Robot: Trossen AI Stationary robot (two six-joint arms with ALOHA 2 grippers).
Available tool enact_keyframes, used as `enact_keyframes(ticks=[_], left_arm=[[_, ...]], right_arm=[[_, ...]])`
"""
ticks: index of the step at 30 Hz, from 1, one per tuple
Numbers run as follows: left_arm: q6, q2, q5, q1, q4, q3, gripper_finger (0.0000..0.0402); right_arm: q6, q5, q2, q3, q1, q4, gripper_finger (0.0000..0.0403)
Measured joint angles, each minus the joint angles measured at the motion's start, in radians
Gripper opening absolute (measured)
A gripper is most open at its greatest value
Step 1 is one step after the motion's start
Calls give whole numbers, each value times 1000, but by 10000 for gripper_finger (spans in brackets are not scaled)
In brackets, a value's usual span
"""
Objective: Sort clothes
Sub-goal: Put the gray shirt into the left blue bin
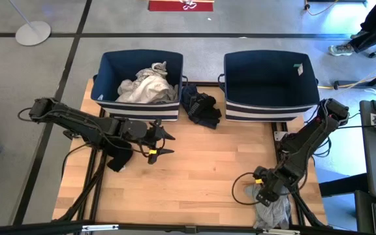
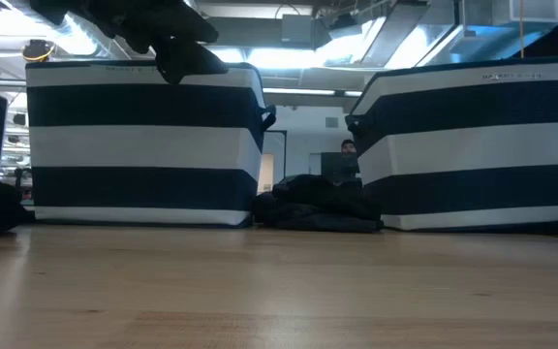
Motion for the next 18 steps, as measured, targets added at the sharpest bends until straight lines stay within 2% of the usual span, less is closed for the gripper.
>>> enact_keyframes(ticks=[6,9,12,15,18], left_arm=[[7,0,0,0,2,0,253],[10,0,0,0,1,0,253],[24,0,1,0,1,0,253],[25,0,1,0,1,0,253],[25,0,1,0,1,0,253]], right_arm=[[9,-24,96,0,30,20,231],[-65,-47,158,0,27,61,231],[-142,-23,210,1,26,85,230],[-223,11,250,5,26,96,210],[-300,52,272,5,26,95,168]])
